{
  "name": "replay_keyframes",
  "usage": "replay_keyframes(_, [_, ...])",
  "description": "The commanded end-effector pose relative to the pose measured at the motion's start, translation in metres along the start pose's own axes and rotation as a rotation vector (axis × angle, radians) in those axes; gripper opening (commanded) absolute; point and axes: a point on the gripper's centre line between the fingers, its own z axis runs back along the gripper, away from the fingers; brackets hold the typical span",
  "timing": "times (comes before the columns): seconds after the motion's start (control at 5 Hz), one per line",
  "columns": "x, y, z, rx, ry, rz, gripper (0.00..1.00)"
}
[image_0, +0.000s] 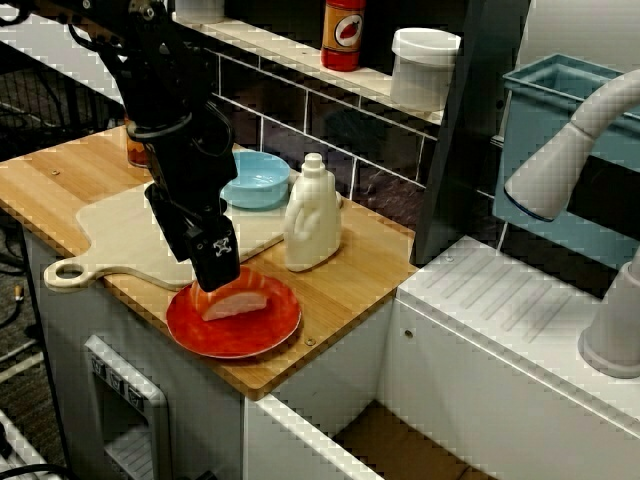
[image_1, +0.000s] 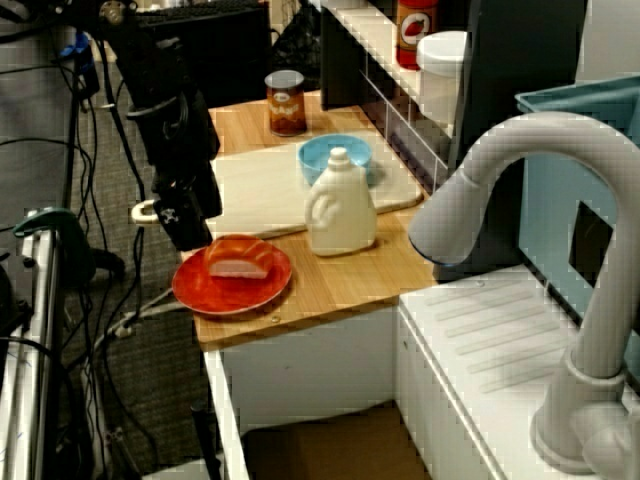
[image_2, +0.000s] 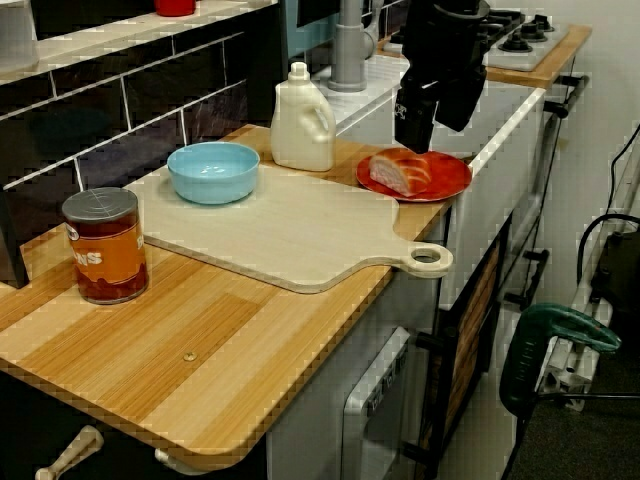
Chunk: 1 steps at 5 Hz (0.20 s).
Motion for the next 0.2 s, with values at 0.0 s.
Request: replay_keyframes(0.0, [0.0138,0.0022,-0.0143,0.033,-0.018,-0.137,1.00])
